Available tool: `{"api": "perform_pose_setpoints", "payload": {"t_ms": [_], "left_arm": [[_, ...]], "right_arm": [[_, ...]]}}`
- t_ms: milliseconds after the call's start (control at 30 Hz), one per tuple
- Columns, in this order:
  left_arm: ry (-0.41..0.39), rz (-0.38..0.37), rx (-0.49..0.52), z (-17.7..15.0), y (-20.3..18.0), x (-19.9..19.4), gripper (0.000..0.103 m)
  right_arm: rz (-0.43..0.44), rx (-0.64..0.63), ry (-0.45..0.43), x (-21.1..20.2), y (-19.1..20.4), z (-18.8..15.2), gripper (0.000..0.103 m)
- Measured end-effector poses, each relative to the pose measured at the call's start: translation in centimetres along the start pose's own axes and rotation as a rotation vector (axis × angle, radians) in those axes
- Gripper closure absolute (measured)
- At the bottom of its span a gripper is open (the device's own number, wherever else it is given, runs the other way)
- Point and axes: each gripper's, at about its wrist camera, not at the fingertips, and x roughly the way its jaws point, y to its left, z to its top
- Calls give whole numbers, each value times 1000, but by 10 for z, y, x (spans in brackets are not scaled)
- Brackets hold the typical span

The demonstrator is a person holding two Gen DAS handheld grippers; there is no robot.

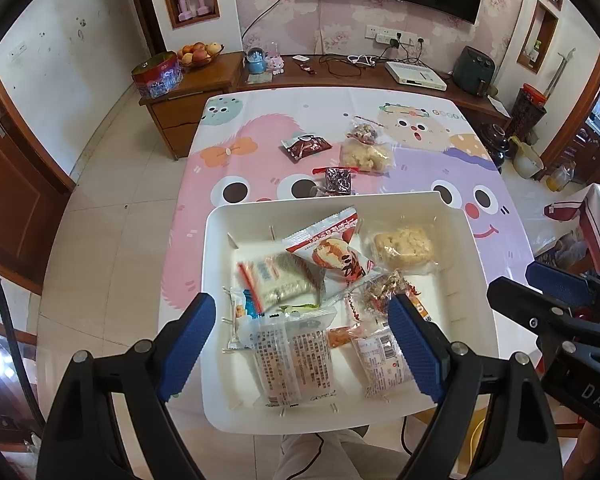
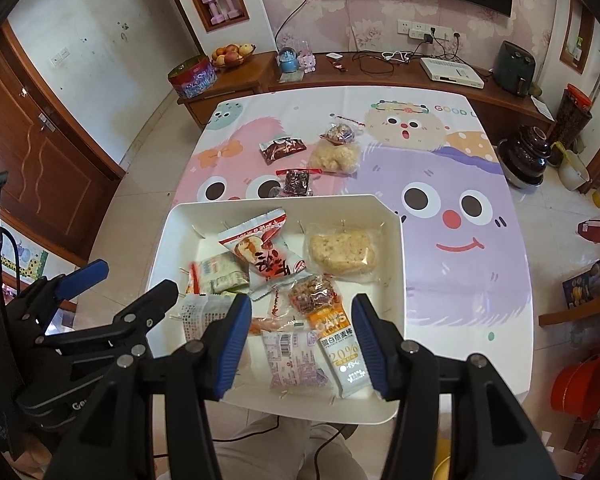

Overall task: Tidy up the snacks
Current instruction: 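Lift both tools from the tray toward the remaining snacks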

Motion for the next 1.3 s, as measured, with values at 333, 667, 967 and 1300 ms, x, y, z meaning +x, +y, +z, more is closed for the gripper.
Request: {"api": "perform_pose_setpoints", "payload": {"t_ms": [333,667,967,1300], "left_arm": [[0,-2,8,-1,-1,0,16],[3,-9,27,4,-1,3,16],[-7,-17,55,32,13,8,16],[-85,-18,188,105,28,9,16]], "right_arm": [[9,-4,7,2,1,0,50],[8,0,6,3,0,1,50],[6,21,4,10,0,9,50],[12,27,-23,10,-2,72,50]]}}
